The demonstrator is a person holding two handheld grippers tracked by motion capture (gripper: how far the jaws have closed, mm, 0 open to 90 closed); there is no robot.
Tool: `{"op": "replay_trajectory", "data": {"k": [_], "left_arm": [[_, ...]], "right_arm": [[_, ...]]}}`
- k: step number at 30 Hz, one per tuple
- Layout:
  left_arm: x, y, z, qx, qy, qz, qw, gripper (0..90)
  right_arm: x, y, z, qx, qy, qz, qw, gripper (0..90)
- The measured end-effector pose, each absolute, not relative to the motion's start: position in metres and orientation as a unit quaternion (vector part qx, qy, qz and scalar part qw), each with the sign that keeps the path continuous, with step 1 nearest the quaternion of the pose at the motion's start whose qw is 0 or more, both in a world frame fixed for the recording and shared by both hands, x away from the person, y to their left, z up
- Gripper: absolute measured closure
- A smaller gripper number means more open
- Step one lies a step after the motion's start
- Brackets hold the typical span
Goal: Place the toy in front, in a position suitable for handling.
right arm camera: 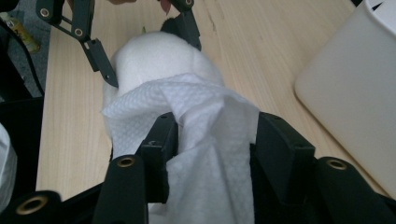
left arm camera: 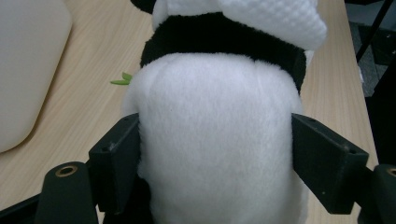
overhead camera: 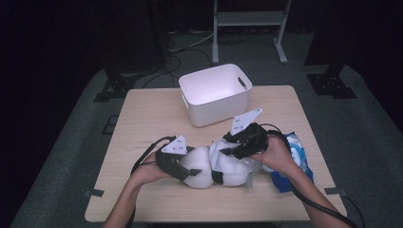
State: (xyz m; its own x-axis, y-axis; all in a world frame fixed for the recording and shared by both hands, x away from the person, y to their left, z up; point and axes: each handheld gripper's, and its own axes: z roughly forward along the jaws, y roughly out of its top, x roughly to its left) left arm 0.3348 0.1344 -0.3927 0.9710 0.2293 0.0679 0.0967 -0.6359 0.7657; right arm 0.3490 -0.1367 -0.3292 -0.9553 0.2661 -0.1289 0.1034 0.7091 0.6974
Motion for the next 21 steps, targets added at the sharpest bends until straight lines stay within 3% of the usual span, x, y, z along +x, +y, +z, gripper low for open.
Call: {"op": "replay_trajectory", "data": {"k": [5,15,21], "left_arm": [[0.336,0.134,-0.392,0.901,0.093,0.078,0.416,21.2],[0.336,0.133,-0.392,0.901,0.094,0.079,0.416,21.1],[0.335,0.133,-0.392,0.901,0.093,0.078,0.416,21.3]], "right_arm": [[0.345,-0.145,-0.325,0.103,0.908,0.39,0.113,45.6],[0.336,-0.14,-0.326,0.056,0.913,0.393,0.093,81.3],[0.339,-0.13,-0.334,0.055,0.926,0.362,0.091,81.2]]}}
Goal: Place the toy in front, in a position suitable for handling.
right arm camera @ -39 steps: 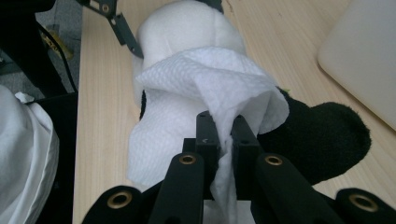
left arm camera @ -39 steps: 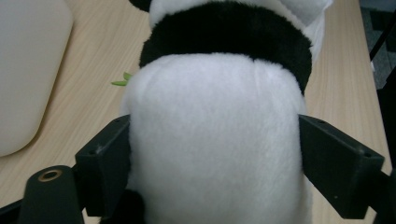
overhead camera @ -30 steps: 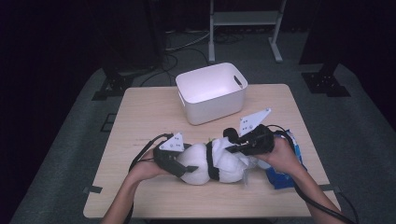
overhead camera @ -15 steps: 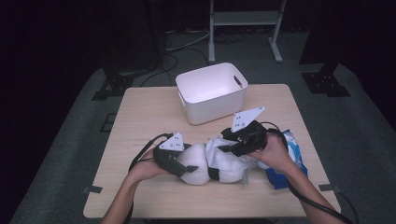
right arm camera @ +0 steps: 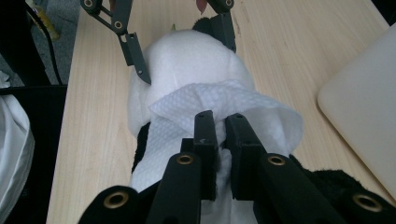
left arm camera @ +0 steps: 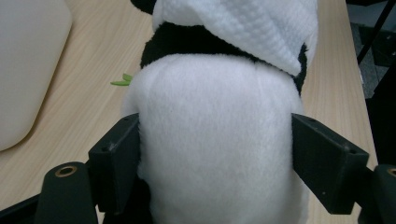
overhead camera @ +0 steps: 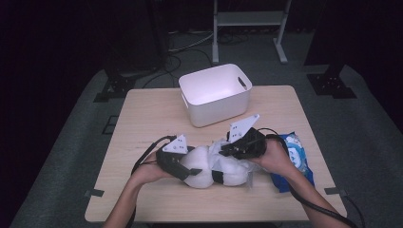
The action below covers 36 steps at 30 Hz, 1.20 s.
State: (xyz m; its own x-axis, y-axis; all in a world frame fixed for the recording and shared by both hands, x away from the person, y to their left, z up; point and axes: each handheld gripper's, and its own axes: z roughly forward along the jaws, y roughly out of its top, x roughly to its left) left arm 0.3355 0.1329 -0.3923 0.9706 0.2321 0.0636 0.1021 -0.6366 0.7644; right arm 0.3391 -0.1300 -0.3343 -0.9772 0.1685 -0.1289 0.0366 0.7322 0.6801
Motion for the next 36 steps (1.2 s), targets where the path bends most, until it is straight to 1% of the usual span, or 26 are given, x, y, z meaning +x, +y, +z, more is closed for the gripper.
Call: {"op": "replay_trajectory", "data": {"k": [6,8,10,13,14,15,17,18,19,21,25,27,32,34,36], "left_arm": [[0.335,0.131,-0.393,0.902,0.09,0.078,0.415,21.5],[0.335,0.131,-0.393,0.903,0.088,0.077,0.414,21.6],[0.334,0.131,-0.394,0.902,0.085,0.079,0.416,21.9],[0.333,0.13,-0.394,0.902,0.08,0.081,0.415,22.0],[0.333,0.13,-0.394,0.902,0.08,0.081,0.416,22.0],[0.333,0.131,-0.394,0.901,0.08,0.081,0.418,22.0],[0.333,0.131,-0.395,0.901,0.078,0.079,0.42,22.0],[0.332,0.131,-0.395,0.901,0.074,0.078,0.421,22.0],[0.332,0.13,-0.395,0.901,0.072,0.08,0.421,22.1],[0.331,0.13,-0.395,0.901,0.075,0.08,0.42,22.0],[0.332,0.131,-0.395,0.902,0.075,0.079,0.418,21.9],[0.333,0.131,-0.394,0.901,0.078,0.079,0.419,21.2],[0.333,0.135,-0.388,0.9,0.082,0.07,0.422,15.3],[0.335,0.141,-0.388,0.901,0.104,0.07,0.415,8.3],[0.338,0.146,-0.393,0.901,0.115,0.055,0.415,8.3]], "right_arm": [[0.344,-0.124,-0.337,0.066,0.931,0.346,0.091,65.1],[0.345,-0.122,-0.338,0.067,0.931,0.346,0.093,58.3],[0.345,-0.118,-0.34,0.066,0.932,0.341,0.102,54.1],[0.346,-0.113,-0.342,0.06,0.934,0.334,0.112,52.9],[0.347,-0.112,-0.342,0.063,0.934,0.333,0.112,53.2],[0.348,-0.112,-0.343,0.064,0.934,0.333,0.113,55.5],[0.348,-0.113,-0.342,0.064,0.935,0.33,0.117,68.3],[0.349,-0.114,-0.341,0.065,0.934,0.331,0.117,77.1],[0.349,-0.116,-0.339,0.068,0.934,0.331,0.114,82.1],[0.35,-0.121,-0.336,0.075,0.933,0.333,0.11,84.1],[0.351,-0.138,-0.328,0.091,0.928,0.344,0.115,84.4],[0.353,-0.151,-0.327,0.107,0.924,0.353,0.101,84.3],[0.354,-0.17,-0.338,0.123,0.917,0.374,0.065,84.2],[0.352,-0.176,-0.341,0.124,0.913,0.384,0.056,84.2],[0.351,-0.18,-0.343,0.125,0.912,0.388,0.05,84.2]]}}
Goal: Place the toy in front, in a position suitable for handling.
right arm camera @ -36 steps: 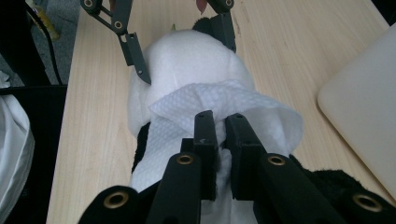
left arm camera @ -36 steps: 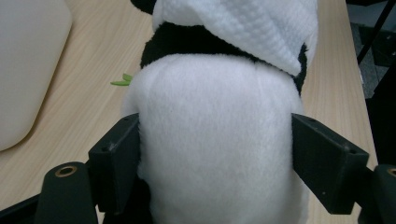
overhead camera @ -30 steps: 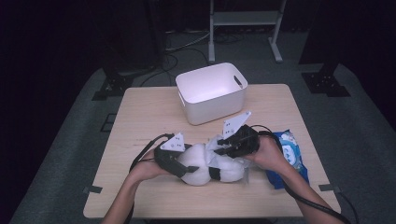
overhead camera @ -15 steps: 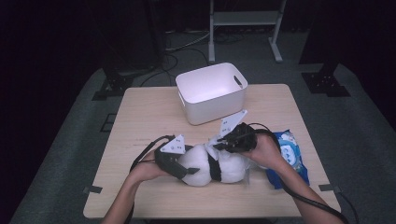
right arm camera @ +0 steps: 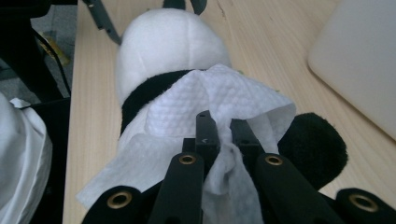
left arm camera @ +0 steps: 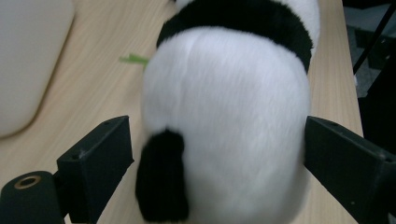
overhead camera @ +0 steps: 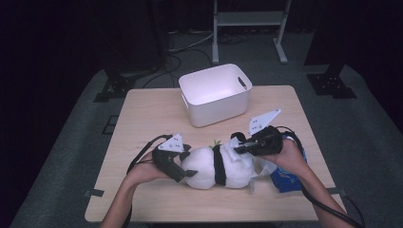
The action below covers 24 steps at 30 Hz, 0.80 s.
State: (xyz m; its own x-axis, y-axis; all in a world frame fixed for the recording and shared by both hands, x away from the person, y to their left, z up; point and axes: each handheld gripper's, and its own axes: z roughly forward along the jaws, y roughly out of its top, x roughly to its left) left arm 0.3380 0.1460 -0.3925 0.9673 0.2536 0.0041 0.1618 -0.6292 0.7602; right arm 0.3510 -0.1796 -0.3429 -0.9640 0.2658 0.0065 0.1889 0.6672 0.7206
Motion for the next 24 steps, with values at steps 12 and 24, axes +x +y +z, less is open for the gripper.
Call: {"op": "replay_trajectory", "data": {"k": [12,24], "left_arm": [[0.339,0.142,-0.403,0.9,0.11,0.013,0.423,19.9],[0.339,0.142,-0.403,0.899,0.11,0.011,0.424,19.8]], "right_arm": [[0.346,-0.123,-0.337,0.073,0.928,0.36,0.057,84.0],[0.351,-0.072,-0.339,0.037,0.934,0.355,0.033,83.0]]}}
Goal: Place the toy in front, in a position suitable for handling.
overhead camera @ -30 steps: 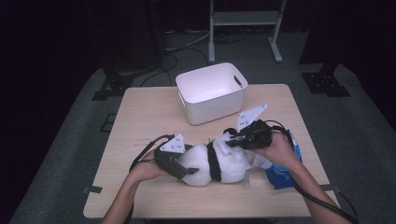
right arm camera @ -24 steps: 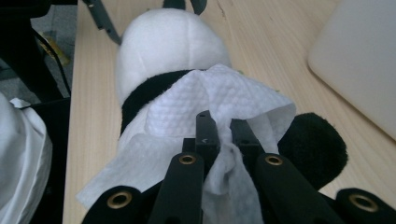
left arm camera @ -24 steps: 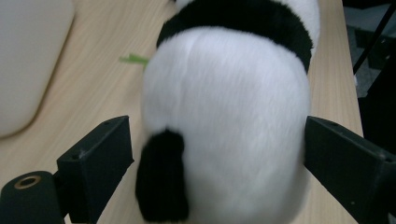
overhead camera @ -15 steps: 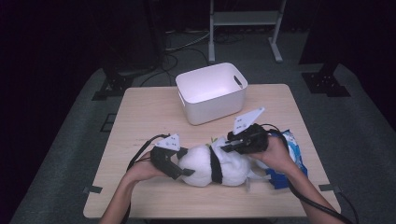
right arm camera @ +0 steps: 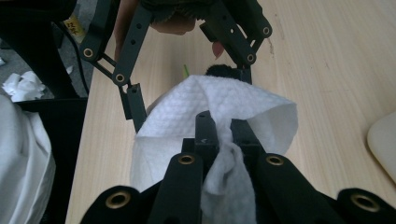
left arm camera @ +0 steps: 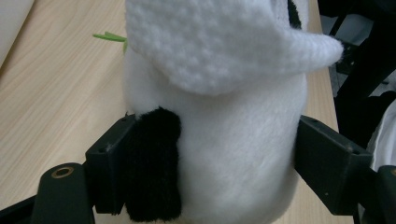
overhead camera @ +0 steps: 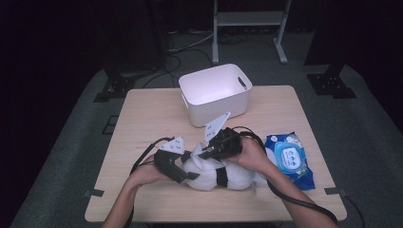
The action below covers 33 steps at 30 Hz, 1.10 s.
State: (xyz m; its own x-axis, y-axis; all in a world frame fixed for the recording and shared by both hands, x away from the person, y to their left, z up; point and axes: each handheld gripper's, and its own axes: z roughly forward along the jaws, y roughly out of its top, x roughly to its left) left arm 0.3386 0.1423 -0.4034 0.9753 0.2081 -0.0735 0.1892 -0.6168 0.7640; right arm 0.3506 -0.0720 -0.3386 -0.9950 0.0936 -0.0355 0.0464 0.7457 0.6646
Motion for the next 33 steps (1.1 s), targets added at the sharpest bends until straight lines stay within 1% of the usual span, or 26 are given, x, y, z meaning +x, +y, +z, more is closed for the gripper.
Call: {"op": "replay_trajectory", "data": {"k": [3,4,7,9,11,14,17,18,19,21,22,23,24,31,32,33], "left_arm": [[0.339,0.142,-0.403,0.9,0.111,0.012,0.422,19.7],[0.339,0.142,-0.403,0.9,0.111,0.012,0.422,19.7],[0.339,0.142,-0.403,0.899,0.113,0.011,0.423,19.6],[0.339,0.142,-0.403,0.899,0.113,0.01,0.423,19.5],[0.339,0.142,-0.403,0.899,0.113,0.01,0.423,19.4],[0.339,0.142,-0.403,0.899,0.115,0.009,0.422,19.1],[0.339,0.142,-0.403,0.9,0.114,0.01,0.421,19.1],[0.34,0.141,-0.403,0.9,0.114,0.01,0.42,19.1],[0.339,0.141,-0.402,0.9,0.114,0.01,0.42,19.0],[0.339,0.141,-0.402,0.9,0.113,0.01,0.42,19.0],[0.339,0.141,-0.402,0.9,0.113,0.012,0.42,19.1],[0.339,0.141,-0.402,0.9,0.113,0.012,0.42,19.1],[0.339,0.141,-0.402,0.9,0.113,0.012,0.42,19.2],[0.338,0.14,-0.402,0.901,0.108,0.013,0.419,19.5],[0.338,0.14,-0.402,0.901,0.109,0.012,0.42,19.4],[0.338,0.14,-0.402,0.901,0.11,0.012,0.42,19.4]], "right_arm": [[0.352,-0.077,-0.337,0.044,0.935,0.352,0.032,76.4],[0.352,-0.08,-0.336,0.047,0.935,0.35,0.035,72.0],[0.351,-0.089,-0.335,0.053,0.936,0.345,0.041,70.5],[0.35,-0.096,-0.334,0.059,0.934,0.349,0.043,64.6],[0.35,-0.1,-0.331,0.063,0.932,0.353,0.048,60.7],[0.349,-0.106,-0.328,0.066,0.929,0.36,0.059,59.0],[0.349,-0.107,-0.326,0.062,0.927,0.363,0.063,59.8],[0.347,-0.105,-0.325,0.054,0.927,0.366,0.06,69.6],[0.346,-0.103,-0.326,0.051,0.928,0.364,0.065,71.4],[0.345,-0.098,-0.328,0.043,0.932,0.354,0.061,78.2],[0.345,-0.096,-0.329,0.04,0.934,0.351,0.062,80.2],[0.345,-0.096,-0.329,0.04,0.934,0.351,0.062,80.2],[0.345,-0.092,-0.331,0.037,0.935,0.349,0.054,82.2],[0.35,-0.076,-0.335,0.031,0.935,0.351,0.04,82.6],[0.35,-0.073,-0.336,0.03,0.935,0.351,0.039,80.5],[0.351,-0.071,-0.336,0.029,0.935,0.352,0.036,75.7]]}}
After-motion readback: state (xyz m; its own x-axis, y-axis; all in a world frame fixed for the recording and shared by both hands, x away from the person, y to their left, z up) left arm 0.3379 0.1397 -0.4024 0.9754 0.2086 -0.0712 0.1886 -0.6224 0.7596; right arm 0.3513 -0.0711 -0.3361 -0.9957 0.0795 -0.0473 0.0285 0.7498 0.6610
